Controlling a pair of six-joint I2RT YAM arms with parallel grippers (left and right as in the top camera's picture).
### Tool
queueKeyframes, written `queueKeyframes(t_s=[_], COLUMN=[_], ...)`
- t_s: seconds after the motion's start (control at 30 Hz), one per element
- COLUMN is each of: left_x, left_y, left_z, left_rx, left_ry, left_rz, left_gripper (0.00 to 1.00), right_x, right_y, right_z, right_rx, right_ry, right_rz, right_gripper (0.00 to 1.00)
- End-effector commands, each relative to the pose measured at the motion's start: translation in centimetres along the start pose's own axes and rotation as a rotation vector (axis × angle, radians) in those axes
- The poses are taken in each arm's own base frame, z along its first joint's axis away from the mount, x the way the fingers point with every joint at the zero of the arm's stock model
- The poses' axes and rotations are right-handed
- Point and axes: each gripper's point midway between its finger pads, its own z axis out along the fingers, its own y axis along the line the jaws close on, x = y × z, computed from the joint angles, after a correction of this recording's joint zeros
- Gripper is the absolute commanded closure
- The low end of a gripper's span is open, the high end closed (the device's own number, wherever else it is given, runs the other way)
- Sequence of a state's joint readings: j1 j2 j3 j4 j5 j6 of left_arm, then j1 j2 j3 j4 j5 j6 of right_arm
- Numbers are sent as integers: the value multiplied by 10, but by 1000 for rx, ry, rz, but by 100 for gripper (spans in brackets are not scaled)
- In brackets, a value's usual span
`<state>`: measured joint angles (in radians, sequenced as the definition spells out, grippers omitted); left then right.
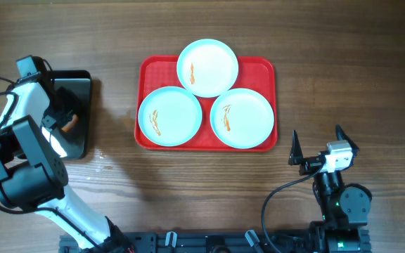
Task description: Clean dirty plates on tray and stack at the side
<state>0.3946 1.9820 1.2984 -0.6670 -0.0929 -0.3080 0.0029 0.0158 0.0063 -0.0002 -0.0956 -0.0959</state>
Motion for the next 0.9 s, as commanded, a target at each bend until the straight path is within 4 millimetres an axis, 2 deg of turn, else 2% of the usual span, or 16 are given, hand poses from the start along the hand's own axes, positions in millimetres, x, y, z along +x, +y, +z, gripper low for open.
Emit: queueKeyframes(t_s=[0.0, 0.07, 0.13, 0.2, 0.3, 0.4, 0.73, 0.87], left_x=[-2, -2, -1, -1, -8, -13, -13, -11], left_y=[1, 1, 1, 1, -1, -2, -1, 2], left_z=[-10, -10, -10, -12, -22, -31, -29, -22], left_rx=[6, 7, 4, 6, 20, 32, 34, 25], left_ry=[-20, -20, -15, -19, -52, -80, -76, -59], left_rz=[-73, -73, -73, -73, -77, -79, -166, -199], left_gripper=[29, 36, 48, 52, 52, 46, 44, 43], right_x=[-1, -1, -1, -1, -1, -1, -1, -1], right_y=[-4, -4, -4, -4, -4, -4, -4, -4], right_z=[0, 0, 0, 0, 0, 0, 0, 0], right_rx=[19, 19, 19, 19, 19, 19, 19, 19], right_ry=[-5, -5, -5, -5, -5, -5, -5, -5], right_rz=[-9, -9, -9, -9, -9, -9, -9, -9], right_gripper=[0, 0, 0, 0, 0, 0, 0, 0])
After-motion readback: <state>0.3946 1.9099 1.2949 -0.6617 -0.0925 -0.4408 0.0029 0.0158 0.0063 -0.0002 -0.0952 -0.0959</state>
